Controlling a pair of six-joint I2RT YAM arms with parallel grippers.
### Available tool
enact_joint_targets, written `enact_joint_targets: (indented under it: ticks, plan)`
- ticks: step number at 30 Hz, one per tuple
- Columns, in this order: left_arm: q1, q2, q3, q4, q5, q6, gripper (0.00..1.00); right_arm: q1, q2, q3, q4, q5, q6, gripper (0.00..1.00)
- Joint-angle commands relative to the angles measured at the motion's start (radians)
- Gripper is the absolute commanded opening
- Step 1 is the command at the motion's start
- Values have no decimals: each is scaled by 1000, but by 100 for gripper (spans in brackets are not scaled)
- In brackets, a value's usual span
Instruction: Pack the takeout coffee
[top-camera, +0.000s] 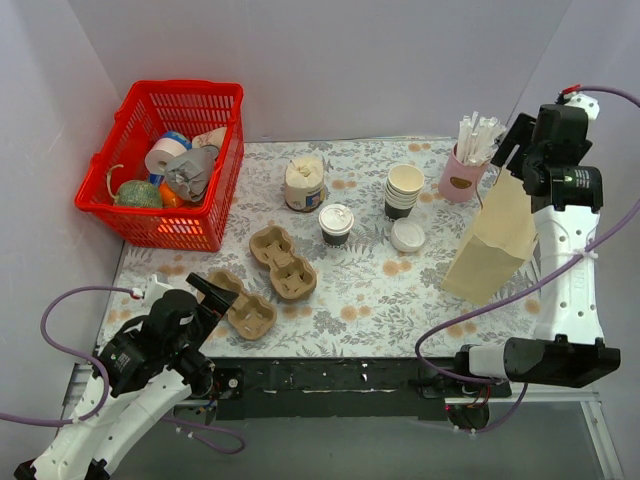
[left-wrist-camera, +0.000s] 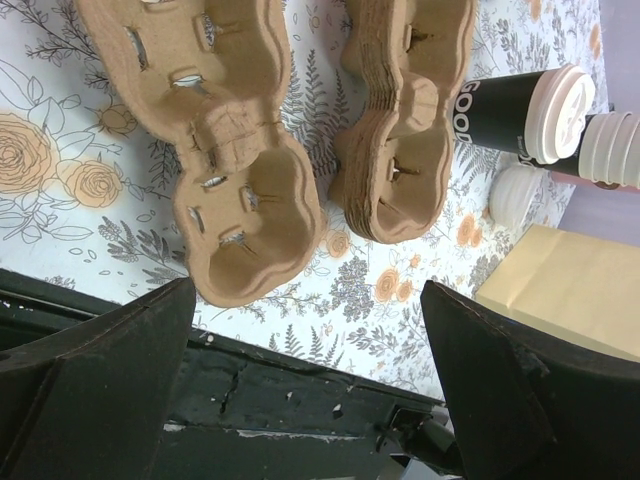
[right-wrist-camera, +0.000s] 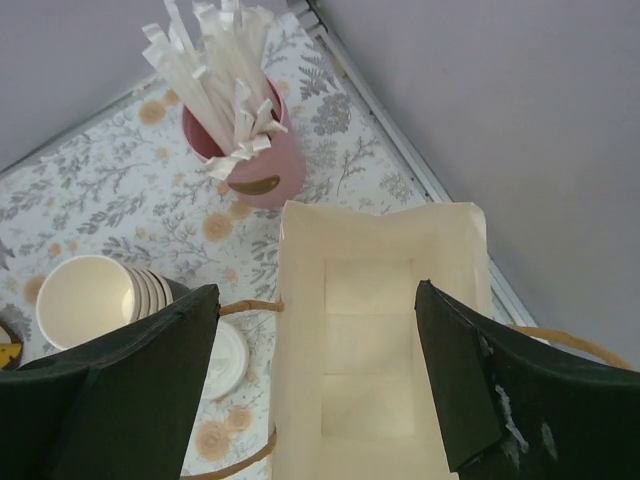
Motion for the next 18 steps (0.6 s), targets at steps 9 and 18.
enact_joint_targets:
  ticks: [9, 18]
  plan:
    - [4, -3, 21, 30, 0, -34, 98, -78, 121, -172, 76, -90, 104, 83]
    - [6, -6, 4, 37, 15, -37, 98, -81, 55, -228, 123, -105, 119, 81]
